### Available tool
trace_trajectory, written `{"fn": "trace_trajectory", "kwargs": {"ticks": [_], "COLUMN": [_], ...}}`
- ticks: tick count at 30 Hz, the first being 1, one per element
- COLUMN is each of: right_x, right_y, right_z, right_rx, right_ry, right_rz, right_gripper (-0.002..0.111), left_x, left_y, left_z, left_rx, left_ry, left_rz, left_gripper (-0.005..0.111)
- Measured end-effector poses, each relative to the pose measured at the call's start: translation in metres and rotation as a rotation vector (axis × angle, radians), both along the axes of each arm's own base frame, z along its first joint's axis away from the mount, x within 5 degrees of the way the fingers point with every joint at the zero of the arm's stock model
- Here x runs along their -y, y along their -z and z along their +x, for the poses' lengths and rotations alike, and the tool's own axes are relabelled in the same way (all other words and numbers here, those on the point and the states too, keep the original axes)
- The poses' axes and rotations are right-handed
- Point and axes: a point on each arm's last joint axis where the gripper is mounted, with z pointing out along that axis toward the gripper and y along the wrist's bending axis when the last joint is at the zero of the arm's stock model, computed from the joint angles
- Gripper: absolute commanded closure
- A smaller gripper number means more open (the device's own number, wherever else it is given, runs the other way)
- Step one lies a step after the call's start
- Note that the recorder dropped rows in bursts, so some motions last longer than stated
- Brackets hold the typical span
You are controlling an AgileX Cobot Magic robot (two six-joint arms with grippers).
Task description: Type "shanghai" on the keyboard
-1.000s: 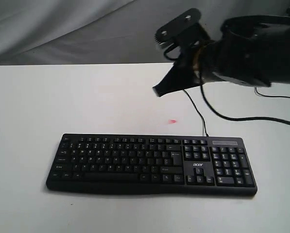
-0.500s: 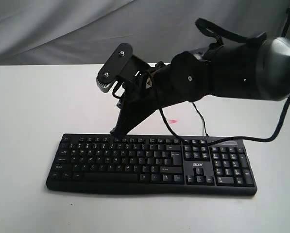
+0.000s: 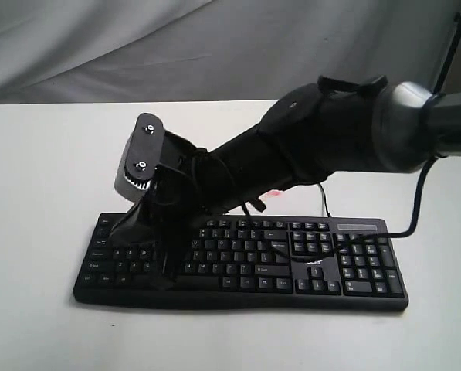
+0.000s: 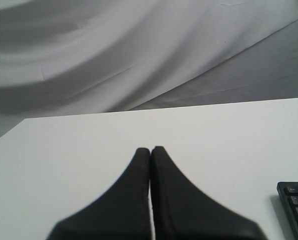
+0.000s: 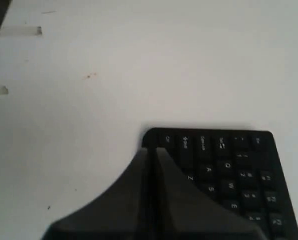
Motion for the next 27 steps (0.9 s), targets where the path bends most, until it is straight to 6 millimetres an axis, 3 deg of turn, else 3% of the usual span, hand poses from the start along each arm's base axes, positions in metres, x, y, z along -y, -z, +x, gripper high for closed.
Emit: {"fn": "trace_trajectory", "kwargs": {"ticks": [7, 13, 18, 21, 27], "right_x": [-0.006, -0.007, -0.025, -0.035, -0.046], "right_y": [0.022, 0.034, 0.038, 0.033, 0.054], "right_z": [0.006, 0.017, 0.015, 0.026, 0.039], "right_rx": [-0.028, -0.010, 0.067, 0.039, -0.011], "right_ry": [0.002, 0.131, 0.153, 0.134, 0.108], "right_rz": [0.049, 0.030, -0.080, -0.087, -0.151], "right_gripper": [0.108, 0.108, 0.108, 0.108, 0.108], "left_x": [0.000, 0.000, 0.000, 0.000, 0.000], "left_y": [0.000, 0.000, 0.000, 0.000, 0.000], "left_z": [0.000, 0.000, 0.000, 0.000, 0.000], "left_rx": [0.000, 0.000, 0.000, 0.000, 0.000], "left_ry": [0.000, 0.000, 0.000, 0.000, 0.000], "left_rz": [0.000, 0.000, 0.000, 0.000, 0.000], "left_gripper": [0.106, 0.106, 0.106, 0.106, 0.106]}}
